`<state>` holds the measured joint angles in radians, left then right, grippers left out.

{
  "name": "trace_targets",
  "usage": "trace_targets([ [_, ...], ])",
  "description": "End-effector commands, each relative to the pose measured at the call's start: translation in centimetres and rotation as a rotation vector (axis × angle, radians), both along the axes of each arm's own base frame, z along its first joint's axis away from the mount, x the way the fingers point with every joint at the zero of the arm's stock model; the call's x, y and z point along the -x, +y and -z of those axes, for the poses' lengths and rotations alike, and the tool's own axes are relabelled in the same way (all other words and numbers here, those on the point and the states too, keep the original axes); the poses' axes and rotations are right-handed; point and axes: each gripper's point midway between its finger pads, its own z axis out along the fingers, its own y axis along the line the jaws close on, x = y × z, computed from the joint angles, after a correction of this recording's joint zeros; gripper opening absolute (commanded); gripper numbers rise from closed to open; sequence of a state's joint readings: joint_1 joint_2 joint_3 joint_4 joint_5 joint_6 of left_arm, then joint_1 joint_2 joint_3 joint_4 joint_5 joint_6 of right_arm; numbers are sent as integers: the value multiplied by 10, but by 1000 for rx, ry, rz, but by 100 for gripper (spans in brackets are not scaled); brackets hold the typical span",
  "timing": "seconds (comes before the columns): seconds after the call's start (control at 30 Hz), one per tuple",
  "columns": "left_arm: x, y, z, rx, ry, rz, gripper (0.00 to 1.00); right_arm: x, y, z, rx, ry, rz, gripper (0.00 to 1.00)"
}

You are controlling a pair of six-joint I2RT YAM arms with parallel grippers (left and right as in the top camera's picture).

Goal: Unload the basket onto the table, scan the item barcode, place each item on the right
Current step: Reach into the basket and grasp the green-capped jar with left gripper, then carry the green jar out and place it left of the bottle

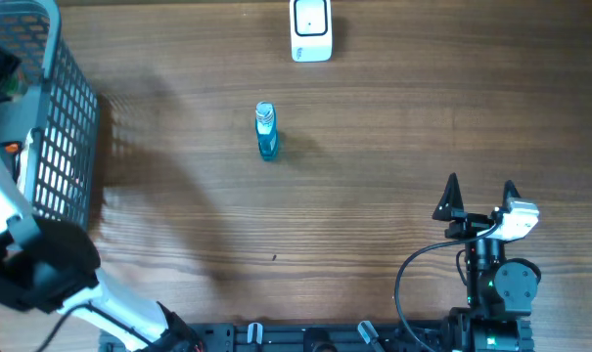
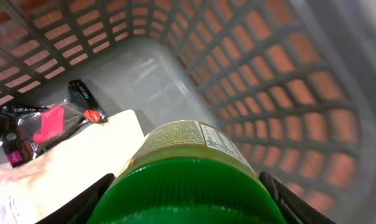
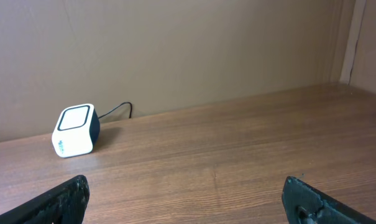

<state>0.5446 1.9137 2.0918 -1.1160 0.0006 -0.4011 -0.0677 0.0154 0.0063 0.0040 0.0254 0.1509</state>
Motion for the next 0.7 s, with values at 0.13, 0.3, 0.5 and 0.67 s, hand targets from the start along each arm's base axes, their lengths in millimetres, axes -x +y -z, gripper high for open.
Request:
trace_targets([
  [0.13,34,-60,-106,6,-250,133,67,0,4,-1,20,-2,-20,100],
  [0.3,55,-89,-127,23,-278,180,67,0,4,-1,20,-2,-20,100],
  [0.5,47,-144,-122,62,-243,314,66,0,4,-1,20,-2,-20,100],
  [0.67,34,-191,-119,58,-223,428,66,0,4,-1,20,-2,-20,100],
])
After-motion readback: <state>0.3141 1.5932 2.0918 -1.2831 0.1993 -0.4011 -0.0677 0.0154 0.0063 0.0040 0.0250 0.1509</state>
